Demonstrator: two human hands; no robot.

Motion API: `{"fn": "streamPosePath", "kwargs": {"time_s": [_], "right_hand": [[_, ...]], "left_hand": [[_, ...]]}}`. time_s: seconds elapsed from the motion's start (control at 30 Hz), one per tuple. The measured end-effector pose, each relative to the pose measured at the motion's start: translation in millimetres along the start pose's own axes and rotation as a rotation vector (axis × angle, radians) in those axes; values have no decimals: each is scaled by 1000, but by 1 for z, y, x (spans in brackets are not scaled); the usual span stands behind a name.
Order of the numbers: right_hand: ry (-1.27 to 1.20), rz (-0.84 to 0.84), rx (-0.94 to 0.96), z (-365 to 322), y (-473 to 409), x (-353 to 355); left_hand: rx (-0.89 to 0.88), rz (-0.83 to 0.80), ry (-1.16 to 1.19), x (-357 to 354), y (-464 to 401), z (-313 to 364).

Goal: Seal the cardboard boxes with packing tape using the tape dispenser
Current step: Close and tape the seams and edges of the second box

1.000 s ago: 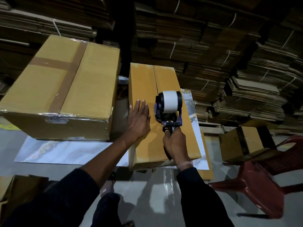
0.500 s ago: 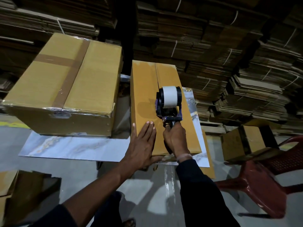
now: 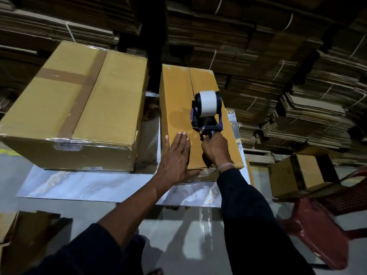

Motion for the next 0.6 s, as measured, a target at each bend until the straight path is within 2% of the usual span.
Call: {"fn": "streamPosePath", "kwargs": {"time_s": [0.6], "right_hand": [[-32, 13, 68, 57, 88, 11]], "left_hand": [[44, -18, -52, 1, 1, 0]]}}
Point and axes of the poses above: each hand's wrist, its own y-axis away from the middle knuckle, its own x-axis out of the back of the hand, z = x × y, the point moved 5 cm from there along -y, towards the middle knuckle, and after that the axes turned 9 degrees about x, right-handed, at the moved point
